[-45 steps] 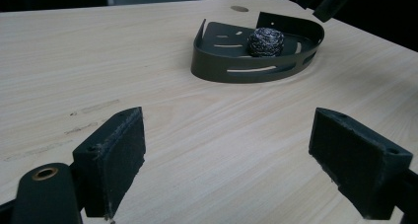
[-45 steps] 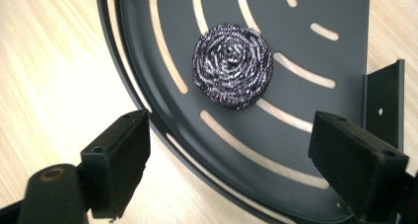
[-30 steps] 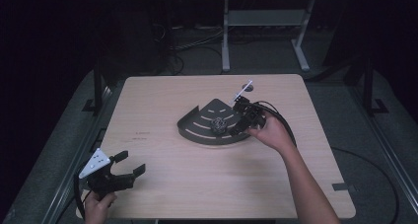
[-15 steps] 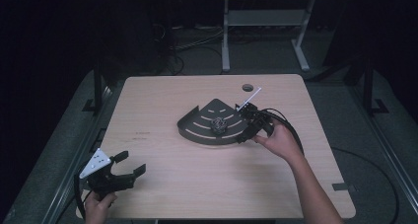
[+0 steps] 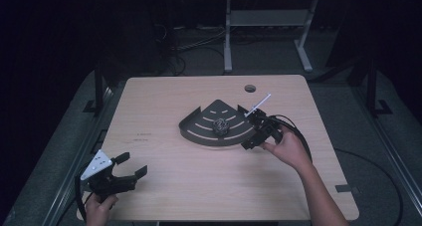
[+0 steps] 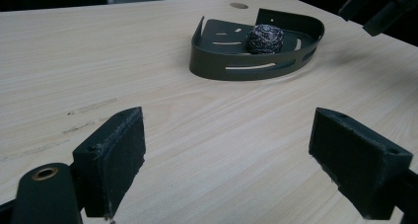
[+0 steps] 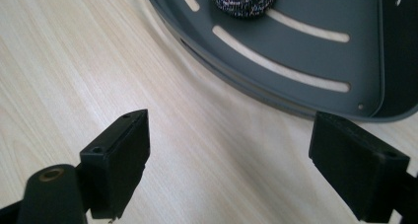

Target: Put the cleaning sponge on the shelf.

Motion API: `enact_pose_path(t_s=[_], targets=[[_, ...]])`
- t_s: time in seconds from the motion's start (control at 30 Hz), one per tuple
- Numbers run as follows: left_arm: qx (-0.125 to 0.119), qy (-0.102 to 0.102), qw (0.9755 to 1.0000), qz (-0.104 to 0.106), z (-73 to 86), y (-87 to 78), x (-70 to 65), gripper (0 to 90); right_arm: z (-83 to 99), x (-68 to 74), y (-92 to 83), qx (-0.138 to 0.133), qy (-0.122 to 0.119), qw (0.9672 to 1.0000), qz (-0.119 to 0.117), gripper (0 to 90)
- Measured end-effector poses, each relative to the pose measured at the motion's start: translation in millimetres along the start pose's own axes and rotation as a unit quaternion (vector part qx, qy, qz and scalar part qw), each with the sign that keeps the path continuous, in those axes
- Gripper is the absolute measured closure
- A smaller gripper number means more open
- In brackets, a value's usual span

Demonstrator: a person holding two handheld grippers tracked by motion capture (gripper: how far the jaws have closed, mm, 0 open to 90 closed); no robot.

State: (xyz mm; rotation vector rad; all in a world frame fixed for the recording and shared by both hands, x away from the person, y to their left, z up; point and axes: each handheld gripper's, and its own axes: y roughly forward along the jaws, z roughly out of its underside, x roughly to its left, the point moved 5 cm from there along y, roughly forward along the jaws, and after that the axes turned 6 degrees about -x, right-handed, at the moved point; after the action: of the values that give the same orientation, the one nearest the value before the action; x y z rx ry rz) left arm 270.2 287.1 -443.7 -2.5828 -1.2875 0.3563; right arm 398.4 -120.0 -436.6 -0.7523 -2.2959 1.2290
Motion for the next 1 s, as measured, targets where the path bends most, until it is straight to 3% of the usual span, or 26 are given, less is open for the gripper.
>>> enact_pose_path(t_s=[1.0], targets=[[0.006,0.003,1.0,0.001,1.2,1.2,-1.4,13.3,42.4,-5.7,-6.1,-0.002,0.019,0.9997,0.013,15.0]])
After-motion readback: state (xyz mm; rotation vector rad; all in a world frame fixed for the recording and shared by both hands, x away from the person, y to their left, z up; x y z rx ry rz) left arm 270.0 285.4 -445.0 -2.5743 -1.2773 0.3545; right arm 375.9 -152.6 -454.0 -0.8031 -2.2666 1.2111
